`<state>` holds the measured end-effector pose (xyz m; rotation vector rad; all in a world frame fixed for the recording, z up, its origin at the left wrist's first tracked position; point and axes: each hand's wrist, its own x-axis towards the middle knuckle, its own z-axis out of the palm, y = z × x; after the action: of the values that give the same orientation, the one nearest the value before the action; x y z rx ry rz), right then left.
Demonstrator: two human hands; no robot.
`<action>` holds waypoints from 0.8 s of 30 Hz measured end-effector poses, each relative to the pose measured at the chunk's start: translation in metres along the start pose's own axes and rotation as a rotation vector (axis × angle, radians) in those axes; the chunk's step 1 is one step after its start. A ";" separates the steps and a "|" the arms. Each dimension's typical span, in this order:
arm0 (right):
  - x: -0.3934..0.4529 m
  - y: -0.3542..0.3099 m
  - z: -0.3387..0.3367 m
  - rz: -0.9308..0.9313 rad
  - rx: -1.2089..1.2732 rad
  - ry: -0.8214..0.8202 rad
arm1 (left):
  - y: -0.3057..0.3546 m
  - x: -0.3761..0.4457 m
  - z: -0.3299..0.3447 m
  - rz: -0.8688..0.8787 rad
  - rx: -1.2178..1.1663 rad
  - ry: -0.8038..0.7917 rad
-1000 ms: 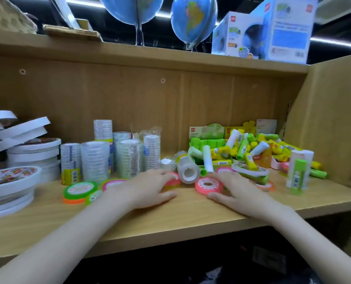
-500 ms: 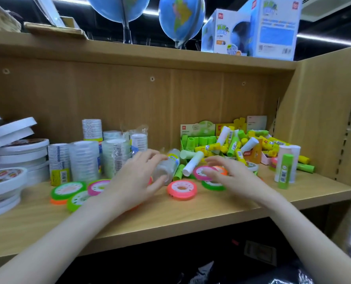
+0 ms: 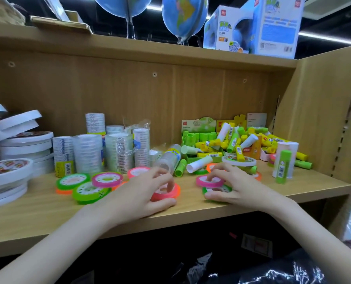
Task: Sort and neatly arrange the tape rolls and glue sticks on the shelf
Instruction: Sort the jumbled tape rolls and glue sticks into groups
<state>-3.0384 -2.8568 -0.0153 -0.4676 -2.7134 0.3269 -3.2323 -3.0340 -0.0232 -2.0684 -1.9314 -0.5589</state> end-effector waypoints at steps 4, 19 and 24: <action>0.007 -0.016 0.008 -0.120 -0.047 0.117 | 0.005 -0.002 -0.008 -0.031 -0.038 -0.002; 0.087 -0.101 0.041 -0.199 0.295 0.392 | -0.049 -0.037 -0.046 -0.697 -0.086 0.515; 0.117 -0.118 0.072 -0.285 -0.314 0.206 | -0.056 -0.038 -0.037 -0.866 0.078 0.335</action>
<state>-3.2017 -2.9347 -0.0100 -0.1772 -2.5857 -0.2159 -3.2938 -3.0793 -0.0107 -0.9167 -2.4934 -0.8963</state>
